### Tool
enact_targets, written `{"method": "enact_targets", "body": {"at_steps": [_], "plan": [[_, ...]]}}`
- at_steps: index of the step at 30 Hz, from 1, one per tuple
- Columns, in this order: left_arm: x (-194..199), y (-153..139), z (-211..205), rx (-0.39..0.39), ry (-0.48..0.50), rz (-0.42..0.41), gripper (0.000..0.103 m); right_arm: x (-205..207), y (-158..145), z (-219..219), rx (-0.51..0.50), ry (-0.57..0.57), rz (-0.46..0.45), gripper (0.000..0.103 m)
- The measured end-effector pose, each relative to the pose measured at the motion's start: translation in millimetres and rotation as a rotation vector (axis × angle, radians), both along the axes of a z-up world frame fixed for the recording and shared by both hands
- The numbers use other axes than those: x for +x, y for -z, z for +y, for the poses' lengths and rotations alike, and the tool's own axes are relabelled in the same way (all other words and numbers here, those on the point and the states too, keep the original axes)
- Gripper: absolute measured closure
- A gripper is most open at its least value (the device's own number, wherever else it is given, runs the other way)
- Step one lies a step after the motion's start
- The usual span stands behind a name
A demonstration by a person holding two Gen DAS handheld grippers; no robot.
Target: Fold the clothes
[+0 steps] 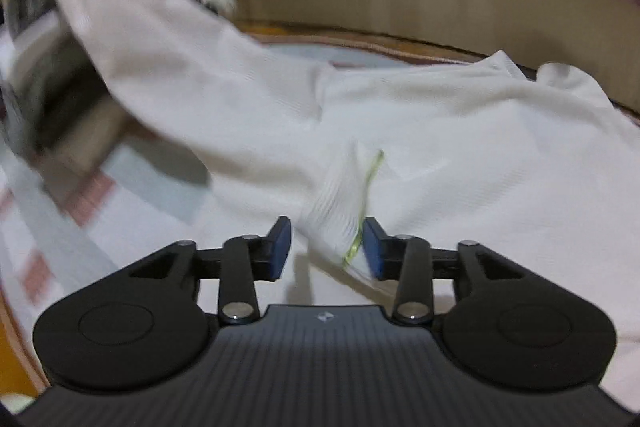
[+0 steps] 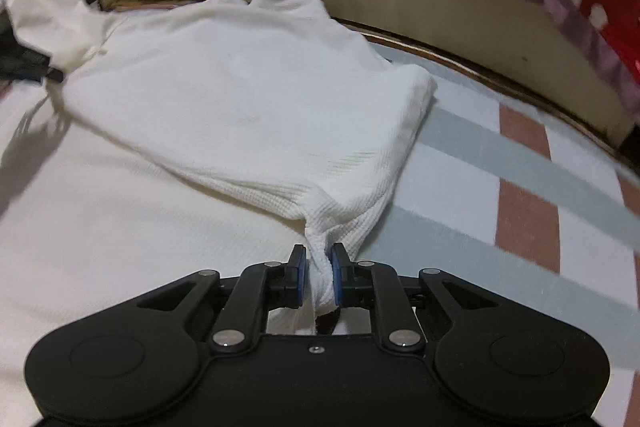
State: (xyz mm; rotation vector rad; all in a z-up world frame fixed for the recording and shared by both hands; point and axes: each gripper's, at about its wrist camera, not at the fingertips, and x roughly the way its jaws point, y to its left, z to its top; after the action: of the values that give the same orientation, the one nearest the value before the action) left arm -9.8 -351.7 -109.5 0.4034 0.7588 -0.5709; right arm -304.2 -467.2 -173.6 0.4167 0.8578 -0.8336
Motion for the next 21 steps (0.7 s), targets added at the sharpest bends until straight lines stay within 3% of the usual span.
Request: {"method": "enact_targets", "body": {"at_steps": [2,3,5,7,8,10,14,17,21], "plan": [[2.4,-18.3,-4.9,0.038,0.035,-0.005,0.063,-3.9,-11.6,-0.9,0.02,0.01,-0.088,0.082],[8.1,-28.4,-4.8,0.029,0.027,0.037,0.063,-6.3,-17.7,-1.2,0.032,0.016,-0.145,0.066],[20.2,-48.7,-4.1,0.008,0.008,0.125,0.063,-12.8,-25.0,-4.8,0.116,0.0,-0.319,0.045],[25.8,-70.4,-7.1,0.039,0.028,0.14,0.063,-14.1,-27.3,-9.4,0.171,-0.025,-0.448,0.045],[17.5,-78.8,-11.9,0.127,0.096,0.043,0.062,-13.5,-26.8,-11.9,0.189,-0.042,-0.497,0.045],[-7.5,-81.2,-17.7,0.409,0.228,-0.135,0.062,-10.6,-20.9,-17.2,0.206,-0.053,-0.574,0.046],[-36.0,-120.6,8.5,0.513,0.312,-0.14,0.062,-11.9,-2.7,-25.0,0.226,-0.008,-0.621,0.046],[-50.9,-150.3,35.2,0.575,0.413,-0.22,0.049,-18.0,5.0,-24.2,0.239,0.034,-0.625,0.046],[-8.1,-172.5,76.3,0.385,0.317,-0.153,0.047,-13.5,-2.5,-12.5,0.21,0.007,-0.606,0.046]]}}
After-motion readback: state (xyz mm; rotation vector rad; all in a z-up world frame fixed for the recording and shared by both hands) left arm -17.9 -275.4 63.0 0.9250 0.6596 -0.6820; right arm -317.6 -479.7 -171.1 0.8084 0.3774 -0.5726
